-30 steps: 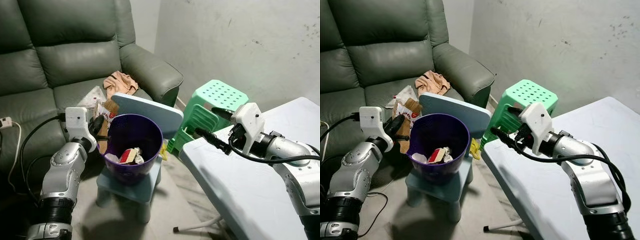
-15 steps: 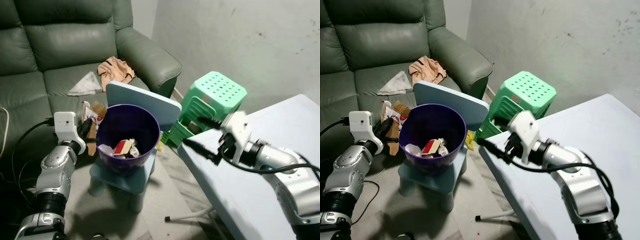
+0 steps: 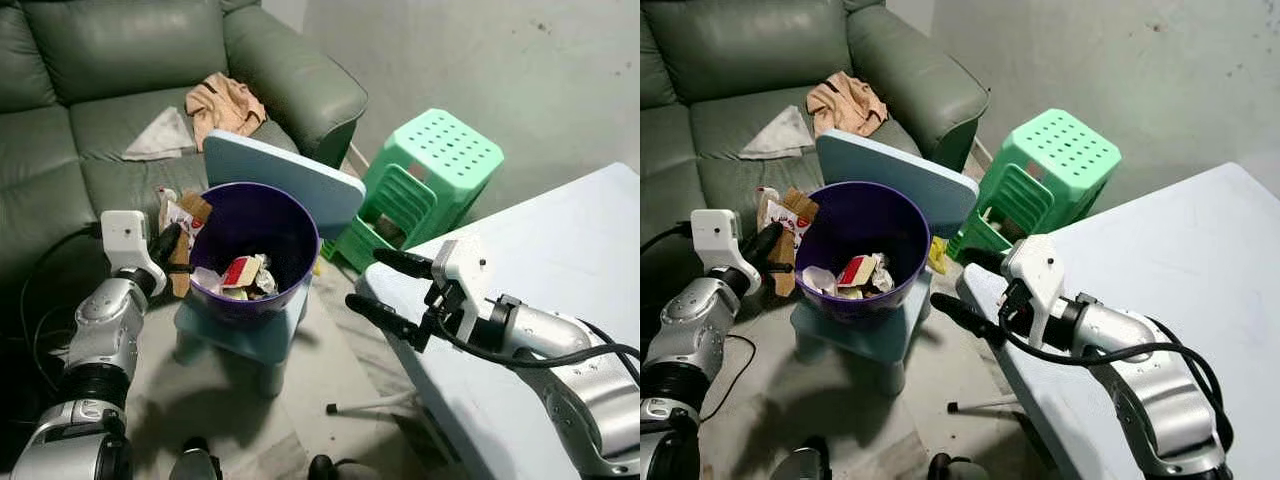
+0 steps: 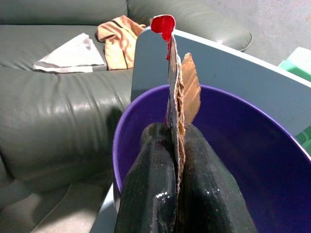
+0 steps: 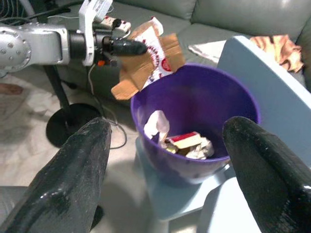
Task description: Picking trash to rubbish bin
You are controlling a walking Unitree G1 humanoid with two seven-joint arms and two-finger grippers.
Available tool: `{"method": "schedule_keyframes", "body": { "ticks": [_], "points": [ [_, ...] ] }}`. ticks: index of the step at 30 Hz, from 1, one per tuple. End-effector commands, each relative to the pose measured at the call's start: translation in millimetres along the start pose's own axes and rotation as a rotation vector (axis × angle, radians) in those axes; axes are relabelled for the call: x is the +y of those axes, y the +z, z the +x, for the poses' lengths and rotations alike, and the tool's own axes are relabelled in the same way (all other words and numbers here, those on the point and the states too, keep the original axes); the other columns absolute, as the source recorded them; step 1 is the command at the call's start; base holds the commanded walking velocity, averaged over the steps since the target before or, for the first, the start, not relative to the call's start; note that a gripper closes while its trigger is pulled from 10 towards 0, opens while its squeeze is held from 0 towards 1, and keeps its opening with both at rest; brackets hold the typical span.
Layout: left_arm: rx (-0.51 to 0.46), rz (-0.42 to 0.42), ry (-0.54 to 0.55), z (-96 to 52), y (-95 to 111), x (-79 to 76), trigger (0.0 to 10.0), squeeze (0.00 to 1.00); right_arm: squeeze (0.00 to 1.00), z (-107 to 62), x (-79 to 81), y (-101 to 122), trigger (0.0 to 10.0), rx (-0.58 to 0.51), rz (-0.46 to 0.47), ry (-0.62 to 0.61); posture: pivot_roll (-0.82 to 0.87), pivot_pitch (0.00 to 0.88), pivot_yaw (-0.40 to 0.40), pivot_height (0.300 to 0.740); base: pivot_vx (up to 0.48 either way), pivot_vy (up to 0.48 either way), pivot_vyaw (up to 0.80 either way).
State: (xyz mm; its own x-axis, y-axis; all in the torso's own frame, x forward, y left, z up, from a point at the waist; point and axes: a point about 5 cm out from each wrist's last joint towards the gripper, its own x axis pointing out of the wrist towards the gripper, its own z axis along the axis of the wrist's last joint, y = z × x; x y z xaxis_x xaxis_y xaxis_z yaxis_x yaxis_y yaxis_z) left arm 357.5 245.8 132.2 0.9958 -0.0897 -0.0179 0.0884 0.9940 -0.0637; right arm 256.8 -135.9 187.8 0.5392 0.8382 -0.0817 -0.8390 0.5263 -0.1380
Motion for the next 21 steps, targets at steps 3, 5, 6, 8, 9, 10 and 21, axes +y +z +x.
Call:
{"method": "schedule_keyframes", "body": {
  "ticks": [3,5,6,8,9,10,21],
  "points": [
    [0.013,-0.001,-0.027,3.0,-2.7,-4.4,10.0,0.00,0.00,-2.6,6.7,3.6,10.0,0.001,0.007,0.024,-0.10,0.330,-0.201,0.740,0.000,0.000,0.00],
    [0.011,0.003,-0.026,3.5,-2.3,-4.1,10.0,0.00,0.00,-2.3,6.4,4.3,10.0,-0.004,0.010,0.017,-0.10,0.328,-0.200,0.740,0.000,0.000,0.00],
    [0.007,0.005,-0.030,3.5,-1.9,-4.2,10.0,0.00,0.00,-2.1,6.0,4.6,10.0,-0.006,0.013,0.013,-0.10,0.325,-0.200,0.740,0.000,0.000,0.00],
    [0.003,0.008,-0.033,3.5,-1.4,-4.3,10.0,0.00,0.00,-1.9,5.6,4.8,10.0,-0.008,0.014,0.010,-0.10,0.324,-0.200,0.740,0.000,0.000,0.00],
    [0.000,0.009,-0.034,3.5,-0.8,-4.0,10.0,0.00,0.00,-1.8,5.1,5.1,10.0,-0.010,0.014,0.007,-0.10,0.324,-0.199,0.740,0.000,0.000,0.00],
    [-0.005,0.007,-0.035,3.5,-0.2,-3.1,10.0,0.00,0.00,-1.7,4.3,5.6,10.0,-0.013,0.017,0.005,-0.09,0.321,-0.200,0.740,0.000,0.000,0.00],
    [-0.043,0.000,-0.054,6.3,8.4,-0.5,10.0,0.00,0.00,-2.4,1.2,11.4,10.0,-0.029,0.019,-0.009,-0.10,0.320,-0.203,0.740,0.000,0.000,0.00]
  ]
}}
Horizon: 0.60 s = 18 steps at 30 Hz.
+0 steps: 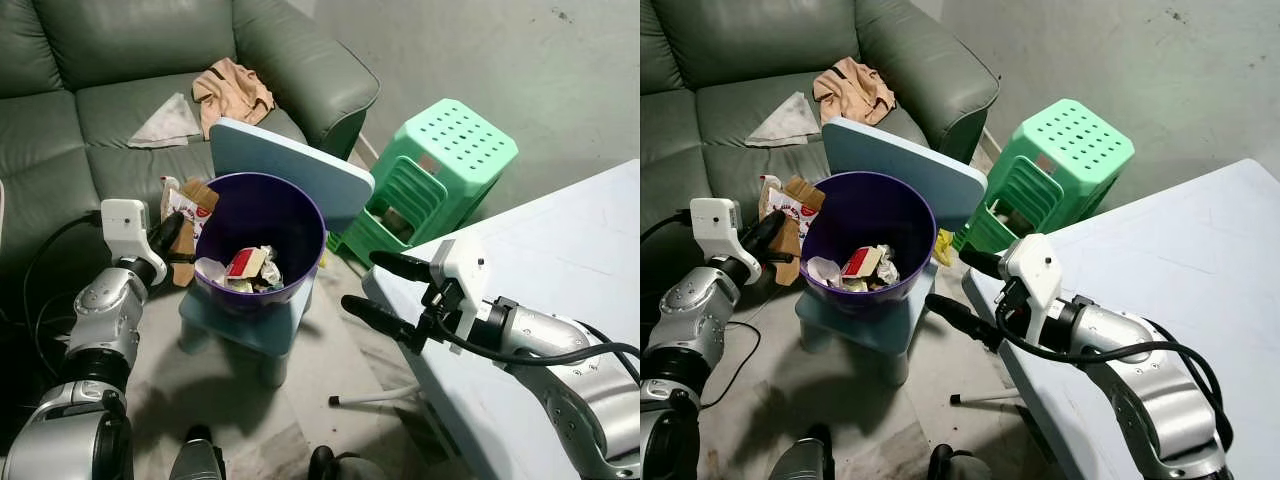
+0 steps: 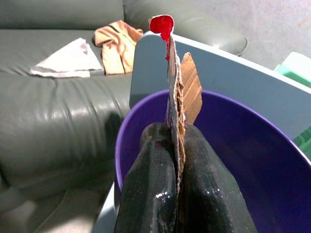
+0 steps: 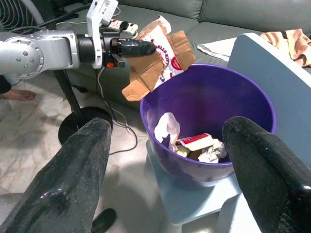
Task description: Picking trash to rubbish bin
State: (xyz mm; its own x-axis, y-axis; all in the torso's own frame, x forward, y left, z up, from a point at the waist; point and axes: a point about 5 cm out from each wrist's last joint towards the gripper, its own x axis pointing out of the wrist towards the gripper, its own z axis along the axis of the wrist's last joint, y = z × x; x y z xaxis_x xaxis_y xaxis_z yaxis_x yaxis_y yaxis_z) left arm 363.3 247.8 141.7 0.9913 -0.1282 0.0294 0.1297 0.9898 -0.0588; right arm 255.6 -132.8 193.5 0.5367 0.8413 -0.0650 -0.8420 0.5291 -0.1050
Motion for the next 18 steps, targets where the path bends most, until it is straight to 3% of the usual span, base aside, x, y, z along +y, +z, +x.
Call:
{"method": "schedule_keyframes", "body": {
  "ticks": [1,16,17,18],
  "points": [
    [-0.007,0.005,-0.015,2.2,1.5,-2.4,10.0,0.00,0.00,-4.0,-0.5,5.9,10.0,-0.013,-0.014,-0.010,-0.10,0.318,-0.202,0.740,0.000,0.000,0.00],
    [-0.073,-0.040,-0.050,15.8,24.2,-6.5,10.0,0.00,0.00,-6.2,1.7,12.2,10.0,-0.034,0.003,-0.003,-0.13,0.323,-0.195,0.740,0.000,0.000,0.00],
    [-0.081,-0.053,-0.058,16.7,26.1,-7.1,10.0,0.13,0.00,-6.5,1.8,12.4,10.0,-0.034,0.002,-0.004,-0.13,0.323,-0.194,0.740,0.000,0.000,0.00],
    [-0.092,-0.062,-0.067,17.8,28.5,-7.5,10.0,1.00,0.00,-7.2,2.0,12.9,10.0,-0.033,0.003,-0.005,-0.13,0.325,-0.193,0.740,0.000,0.000,0.00]
  ]
}}
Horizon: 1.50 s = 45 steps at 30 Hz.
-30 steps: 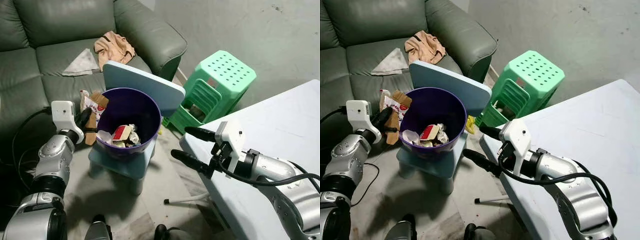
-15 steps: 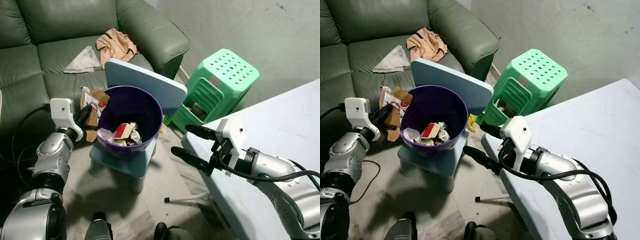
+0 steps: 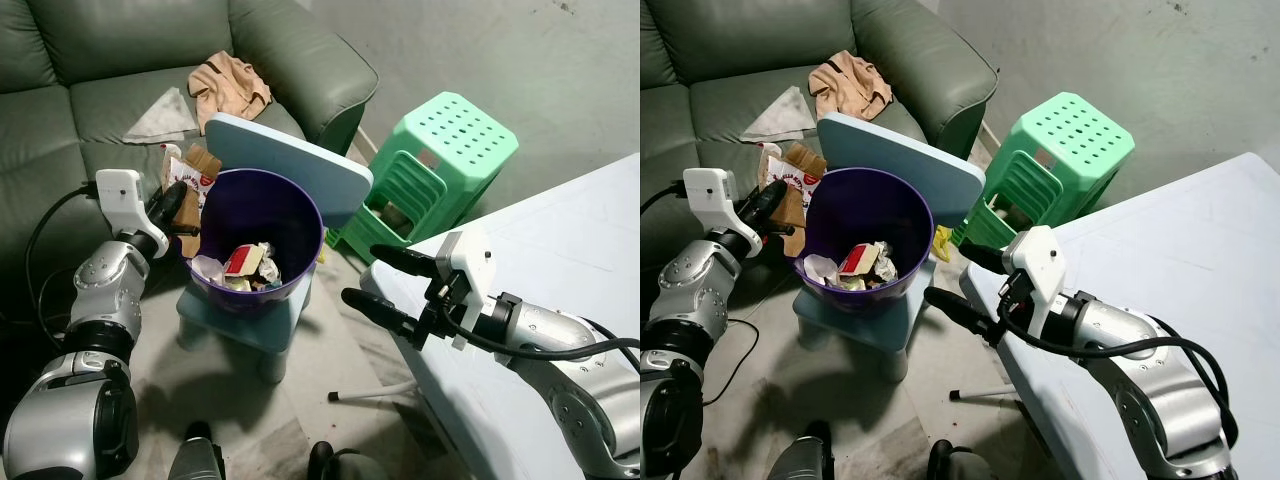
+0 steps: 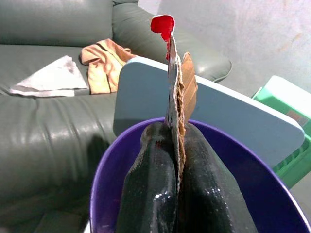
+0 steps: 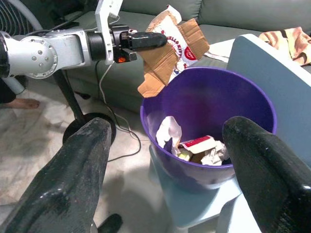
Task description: Picking trash to rubbish bin
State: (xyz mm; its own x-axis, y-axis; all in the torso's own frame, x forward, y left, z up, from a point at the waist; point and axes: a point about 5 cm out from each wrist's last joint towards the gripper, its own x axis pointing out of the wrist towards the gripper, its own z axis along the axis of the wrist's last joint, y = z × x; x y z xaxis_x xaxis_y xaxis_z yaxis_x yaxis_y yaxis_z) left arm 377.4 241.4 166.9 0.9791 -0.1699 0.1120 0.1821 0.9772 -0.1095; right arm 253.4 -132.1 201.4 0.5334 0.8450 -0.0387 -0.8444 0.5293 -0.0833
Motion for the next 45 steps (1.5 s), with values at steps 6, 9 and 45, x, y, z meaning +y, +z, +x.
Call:
{"method": "schedule_keyframes", "body": {
  "ticks": [6,9,45],
  "points": [
    [-0.019,-0.015,-0.028,4.7,6.6,-2.5,10.0,1.00,0.00,-7.5,0.8,6.1,10.0,-0.005,-0.018,-0.013,-0.14,0.327,-0.190,0.740,0.000,0.000,0.00],
    [-0.020,-0.014,-0.035,5.7,7.6,-3.3,10.0,1.00,0.00,-7.9,1.3,6.1,10.0,-0.002,-0.018,-0.014,-0.14,0.331,-0.190,0.740,0.000,0.000,0.00],
    [-0.173,0.008,-0.128,-17.3,16.7,-49.3,10.0,0.00,0.00,-23.6,-51.5,-15.1,10.0,-0.107,0.040,-0.603,-0.08,0.234,-0.111,0.740,0.000,0.000,0.00]
  ]
}}
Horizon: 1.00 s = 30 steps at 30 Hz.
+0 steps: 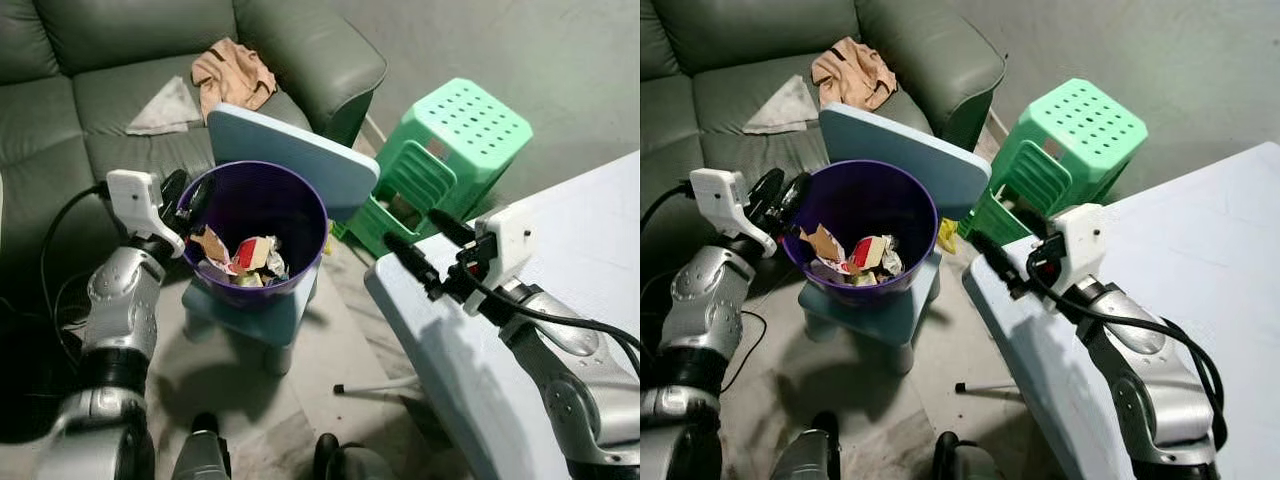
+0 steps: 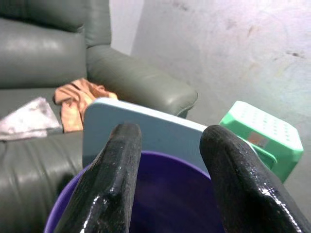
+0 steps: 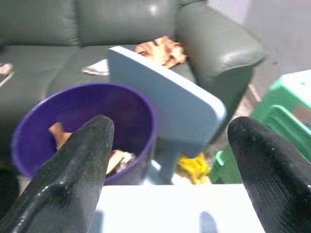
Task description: Picking trash to rubbish bin
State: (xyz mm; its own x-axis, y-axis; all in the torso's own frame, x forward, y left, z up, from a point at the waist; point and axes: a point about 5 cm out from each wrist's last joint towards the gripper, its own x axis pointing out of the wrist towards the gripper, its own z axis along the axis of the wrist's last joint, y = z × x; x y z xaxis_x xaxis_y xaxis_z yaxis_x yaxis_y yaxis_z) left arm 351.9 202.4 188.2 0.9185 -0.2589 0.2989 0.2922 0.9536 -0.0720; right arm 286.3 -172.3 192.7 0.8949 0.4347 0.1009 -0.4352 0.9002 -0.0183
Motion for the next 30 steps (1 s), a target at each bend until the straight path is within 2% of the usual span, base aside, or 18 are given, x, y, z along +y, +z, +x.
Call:
{"method": "schedule_keyframes", "body": {
  "ticks": [1,5,8,9,13,22,30],
  "points": [
    [0.011,-0.013,-0.013,-4.7,0.6,-11.3,10.0,0.00,0.00,-5.1,-12.9,-2.1,10.0,-0.017,-0.008,-0.107,-0.08,0.219,-0.104,0.740,0.000,0.000,0.00],
    [0.022,-0.013,-0.015,-10.4,3.4,-22.7,10.0,0.00,0.00,-5.6,-19.0,-4.1,10.0,-0.039,-0.014,-0.180,-0.07,0.187,-0.091,0.740,0.000,0.000,0.00],
    [0.019,-0.034,-0.009,-13.5,6.1,-28.9,10.0,0.00,0.00,-6.7,-20.7,-4.5,10.0,-0.058,-0.019,-0.210,-0.07,0.165,-0.084,0.740,0.000,0.000,0.00],
    [0.011,-0.052,0.001,-15.8,6.9,-33.4,10.0,0.00,0.00,-8.4,-22.7,-5.2,10.0,-0.083,-0.031,-0.243,-0.07,0.132,-0.071,0.740,0.000,0.000,0.00],
    [0.026,-0.078,0.030,-20.7,3.0,-39.3,10.0,0.00,0.00,-13.1,-28.5,-6.3,10.0,-0.119,-0.032,-0.335,-0.07,0.109,-0.065,0.740,0.000,0.000,0.00],
    [0.108,-0.067,0.136,-34.5,-7.1,-34.9,10.0,0.00,0.00,-23.4,-31.9,-23.5,10.0,-0.085,-0.046,-0.456,-0.06,0.064,-0.050,0.740,0.000,0.000,0.00],
    [0.125,-0.072,0.158,-32.6,-9.6,-33.4,10.0,0.00,0.00,-22.6,-28.4,-27.7,10.0,-0.081,-0.033,-0.474,-0.06,0.062,-0.054,0.740,0.000,0.000,0.00]
  ]
}}
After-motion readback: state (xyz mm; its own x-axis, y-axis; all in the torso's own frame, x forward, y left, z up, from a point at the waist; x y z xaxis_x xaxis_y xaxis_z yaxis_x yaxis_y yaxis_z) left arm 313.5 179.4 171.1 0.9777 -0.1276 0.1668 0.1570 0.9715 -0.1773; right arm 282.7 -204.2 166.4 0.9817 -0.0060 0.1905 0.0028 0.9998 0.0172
